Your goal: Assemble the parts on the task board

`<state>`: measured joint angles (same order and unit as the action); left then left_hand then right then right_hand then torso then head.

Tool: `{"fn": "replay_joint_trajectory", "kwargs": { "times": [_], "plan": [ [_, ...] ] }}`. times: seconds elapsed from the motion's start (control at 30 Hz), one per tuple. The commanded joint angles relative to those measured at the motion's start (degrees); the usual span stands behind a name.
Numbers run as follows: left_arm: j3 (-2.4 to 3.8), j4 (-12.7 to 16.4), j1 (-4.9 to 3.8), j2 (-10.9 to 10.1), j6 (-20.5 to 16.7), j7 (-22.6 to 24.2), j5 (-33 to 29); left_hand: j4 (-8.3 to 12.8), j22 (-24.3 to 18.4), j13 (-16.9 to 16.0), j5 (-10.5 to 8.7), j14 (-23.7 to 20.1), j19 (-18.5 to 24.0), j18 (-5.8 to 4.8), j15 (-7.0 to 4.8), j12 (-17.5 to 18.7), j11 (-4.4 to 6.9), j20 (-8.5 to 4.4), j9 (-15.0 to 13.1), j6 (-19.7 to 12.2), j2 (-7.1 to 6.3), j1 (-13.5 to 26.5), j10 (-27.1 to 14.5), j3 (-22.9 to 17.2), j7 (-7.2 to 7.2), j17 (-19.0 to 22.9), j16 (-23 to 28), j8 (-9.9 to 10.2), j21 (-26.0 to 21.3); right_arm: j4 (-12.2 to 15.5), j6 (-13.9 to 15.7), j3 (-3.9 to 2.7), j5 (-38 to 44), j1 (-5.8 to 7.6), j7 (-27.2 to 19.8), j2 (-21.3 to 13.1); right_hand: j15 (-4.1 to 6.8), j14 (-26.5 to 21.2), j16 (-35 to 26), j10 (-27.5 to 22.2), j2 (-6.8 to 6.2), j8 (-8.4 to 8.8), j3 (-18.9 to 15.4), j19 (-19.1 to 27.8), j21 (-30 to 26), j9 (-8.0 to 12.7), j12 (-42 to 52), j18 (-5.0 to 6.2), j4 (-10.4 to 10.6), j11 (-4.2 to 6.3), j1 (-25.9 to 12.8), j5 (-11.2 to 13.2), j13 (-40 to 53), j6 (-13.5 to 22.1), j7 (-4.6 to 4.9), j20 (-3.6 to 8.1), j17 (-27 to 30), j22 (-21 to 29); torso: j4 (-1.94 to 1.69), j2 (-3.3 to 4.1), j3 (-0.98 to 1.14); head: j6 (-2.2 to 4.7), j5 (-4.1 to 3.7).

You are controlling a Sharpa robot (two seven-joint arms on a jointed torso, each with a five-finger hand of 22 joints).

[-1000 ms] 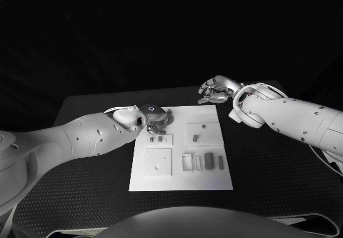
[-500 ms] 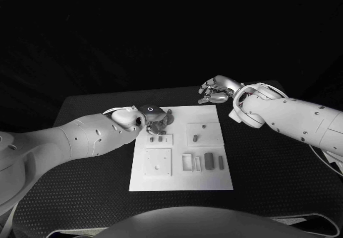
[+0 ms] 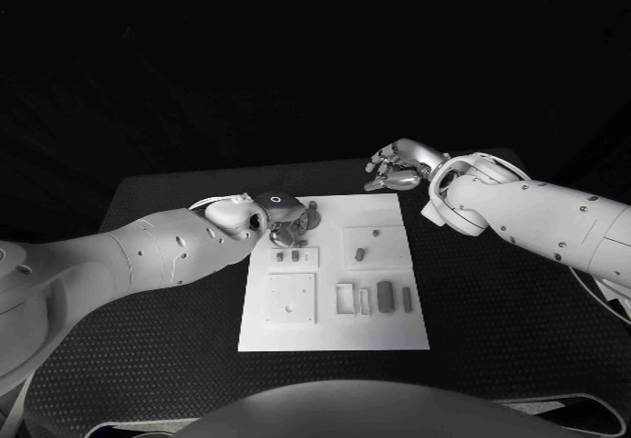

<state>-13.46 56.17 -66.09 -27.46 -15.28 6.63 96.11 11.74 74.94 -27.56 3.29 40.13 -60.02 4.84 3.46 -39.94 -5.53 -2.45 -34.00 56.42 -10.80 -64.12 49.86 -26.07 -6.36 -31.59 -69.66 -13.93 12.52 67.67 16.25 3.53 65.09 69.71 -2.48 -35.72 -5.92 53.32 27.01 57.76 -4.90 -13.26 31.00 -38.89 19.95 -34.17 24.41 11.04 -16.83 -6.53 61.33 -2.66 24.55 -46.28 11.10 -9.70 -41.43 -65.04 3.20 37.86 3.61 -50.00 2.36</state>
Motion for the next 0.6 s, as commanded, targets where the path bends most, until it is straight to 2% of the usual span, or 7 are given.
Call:
{"fn": "replay_joint_trajectory", "kwargs": {
  "times": [0.03, 0.23, 0.6],
  "plan": [
    [-0.08, 0.15, 0.17, 0.34, 0.55, 0.75, -1.04, -0.54, 1.15, -0.12, -0.31, -0.17, -0.36, 0.34, -0.23, -0.43, 0.02, 0.01, 0.06, 0.14, 0.44, 0.29, -0.5, -0.07, -0.44, -0.07, -0.25, 0.18, -0.28, 0.07, -0.35, -0.04, -0.06, 0.0, -0.44, 0.02, -0.07, 0.5, -0.39, -0.69, 0.27, -0.16, -0.31, 0.12, -0.22, 0.08, 0.29, -0.04, 0.13, 0.13, 0.03, -0.08, -0.09, -0.42, 0.06, -0.44, -0.07, -0.1, 0.01, -0.01, -0.04, 0.0, -0.03],
    [-0.08, -0.04, 0.2, 0.43, 0.01, 0.43, -1.05, -0.44, 1.25, -0.34, -0.28, -0.07, -0.63, 0.37, -0.44, -1.13, 0.11, -0.18, 0.06, 0.38, 1.42, -0.7, -0.5, -0.85, -0.38, -0.22, -0.74, 0.06, -0.13, 0.1, -0.32, -0.04, -0.06, 0.0, -0.43, 0.01, -0.06, 0.5, -0.41, -0.7, 0.27, -0.16, -0.31, 0.11, -0.23, 0.08, 0.31, -0.04, 0.13, 0.13, 0.04, -0.08, -0.11, -0.42, 0.06, -0.45, -0.1, -0.11, 0.04, -0.01, -0.02, 0.0, -0.03],
    [-0.08, -0.25, 0.21, 0.59, 0.15, 0.37, -0.69, 0.11, 1.3, -0.31, -0.28, 0.17, -1.01, 0.1, -0.68, -2.1, 0.2, -0.44, 0.13, 0.9, 3.44, -5.19, -0.57, -5.65, -0.3, -0.14, -1.23, -0.15, 0.19, 0.04, -0.31, -0.04, -0.08, 0.0, -0.47, 0.05, -0.07, 0.51, -0.43, -0.71, 0.3, -0.17, -0.32, 0.11, -0.25, 0.09, 0.33, -0.03, 0.15, 0.12, 0.01, -0.08, -0.15, -0.43, 0.06, -0.47, -0.13, -0.12, 0.07, 0.0, -0.04, 0.0, -0.02]
  ]
}}
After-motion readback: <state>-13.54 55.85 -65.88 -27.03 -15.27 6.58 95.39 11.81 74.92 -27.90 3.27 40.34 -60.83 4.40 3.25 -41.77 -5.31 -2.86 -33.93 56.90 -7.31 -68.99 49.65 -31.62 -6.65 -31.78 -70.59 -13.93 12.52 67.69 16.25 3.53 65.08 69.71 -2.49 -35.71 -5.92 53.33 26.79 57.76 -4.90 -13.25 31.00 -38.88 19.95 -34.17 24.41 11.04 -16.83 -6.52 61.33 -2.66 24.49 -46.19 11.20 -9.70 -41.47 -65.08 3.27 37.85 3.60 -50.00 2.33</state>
